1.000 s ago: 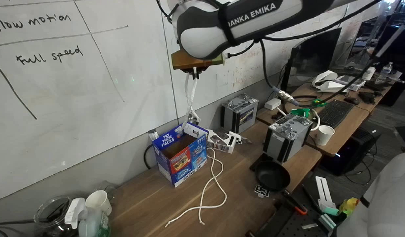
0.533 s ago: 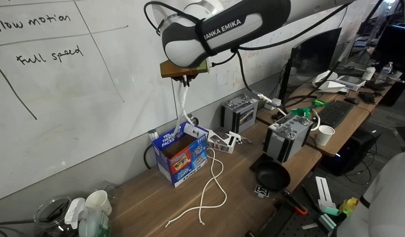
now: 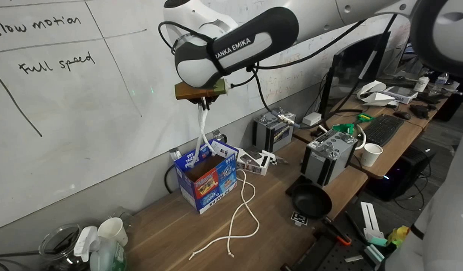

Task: Pick up the white ropes from the table and put them in the box

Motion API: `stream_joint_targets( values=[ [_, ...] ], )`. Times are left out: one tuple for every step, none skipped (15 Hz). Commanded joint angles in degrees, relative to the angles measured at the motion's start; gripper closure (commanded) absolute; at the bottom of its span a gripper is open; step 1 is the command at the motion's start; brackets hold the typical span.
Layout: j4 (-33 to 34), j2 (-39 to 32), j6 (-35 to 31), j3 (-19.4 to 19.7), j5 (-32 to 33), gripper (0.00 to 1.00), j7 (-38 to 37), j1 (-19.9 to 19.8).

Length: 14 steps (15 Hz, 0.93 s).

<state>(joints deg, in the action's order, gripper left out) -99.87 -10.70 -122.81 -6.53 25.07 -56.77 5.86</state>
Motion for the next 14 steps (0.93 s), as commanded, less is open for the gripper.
stream_joint_targets(
  values=[
    [3.7,-2.6,1.6,1.8,-1.7,0.95,0.0,1.9],
    [3.8,-2.9,1.6,2.0,-2.1,0.95,0.0,2.0],
    [3.9,-3.1,1.6,2.3,-2.3,0.95,0.0,2.2],
    [4.1,-3.3,1.7,2.5,-2.5,0.95,0.0,2.4],
    [4.1,-3.5,1.7,2.7,-2.7,0.95,-0.1,2.5],
    [4.2,-3.6,1.8,2.9,-2.9,0.95,0.0,2.6],
    [4.2,-3.7,1.8,3.1,-3.1,0.95,0.0,2.7],
    [4.2,-3.7,1.8,3.2,-3.1,0.95,0.0,2.7],
    [4.3,-3.7,2.1,3.3,-3.3,0.85,0.0,2.8],
    [4.2,-3.7,2.1,3.4,-3.6,0.63,0.1,2.8],
    [4.2,-3.7,2.2,3.4,-3.9,0.6,0.2,2.8],
    [4.2,-3.7,2.2,3.5,-4.3,0.6,0.4,2.7],
    [4.2,-3.7,2.3,3.5,-4.5,0.53,0.4,2.7],
    [4.2,-3.7,2.4,3.5,-4.8,0.46,0.3,2.7]
  ],
)
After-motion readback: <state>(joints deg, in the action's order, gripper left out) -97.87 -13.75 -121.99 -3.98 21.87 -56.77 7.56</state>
